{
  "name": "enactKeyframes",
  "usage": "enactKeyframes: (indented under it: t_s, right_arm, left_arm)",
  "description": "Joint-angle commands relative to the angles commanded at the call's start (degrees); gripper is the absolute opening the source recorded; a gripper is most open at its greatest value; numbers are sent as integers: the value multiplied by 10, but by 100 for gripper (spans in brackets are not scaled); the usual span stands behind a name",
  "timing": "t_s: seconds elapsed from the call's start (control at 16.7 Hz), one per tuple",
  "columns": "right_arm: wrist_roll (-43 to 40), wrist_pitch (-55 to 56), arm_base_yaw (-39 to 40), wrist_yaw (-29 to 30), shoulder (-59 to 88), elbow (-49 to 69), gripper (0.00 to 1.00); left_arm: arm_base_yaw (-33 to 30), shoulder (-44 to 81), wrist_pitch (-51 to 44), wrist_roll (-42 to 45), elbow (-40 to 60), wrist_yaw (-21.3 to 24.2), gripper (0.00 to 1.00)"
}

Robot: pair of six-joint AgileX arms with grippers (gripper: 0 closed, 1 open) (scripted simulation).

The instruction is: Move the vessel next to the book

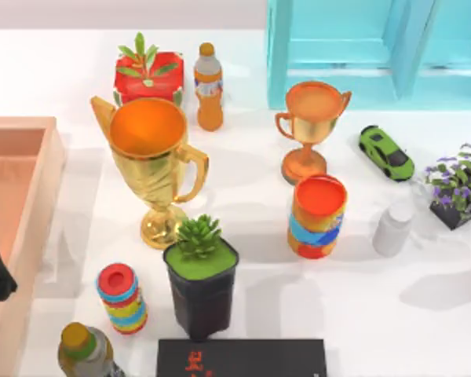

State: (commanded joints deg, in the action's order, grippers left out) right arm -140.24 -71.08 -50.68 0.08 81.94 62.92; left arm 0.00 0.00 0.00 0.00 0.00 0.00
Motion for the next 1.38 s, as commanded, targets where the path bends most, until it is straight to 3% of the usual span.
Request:
enactKeyframes:
  t_s: [0.42,0.96,1.32,1.38]
  right_arm:
    - [2,10,2,0,2,-8,100]
    - [4,228,3,0,65,-161,100]
    - [4,245,2,0,70,-175,100]
    - [4,245,2,0,70,-175,92]
  left_arm:
    - [0,0,0,0,0,0,100]
    - [0,0,0,0,0,0,100]
    - [0,0,0,0,0,0,100]
    - [0,0,0,0,0,0,100]
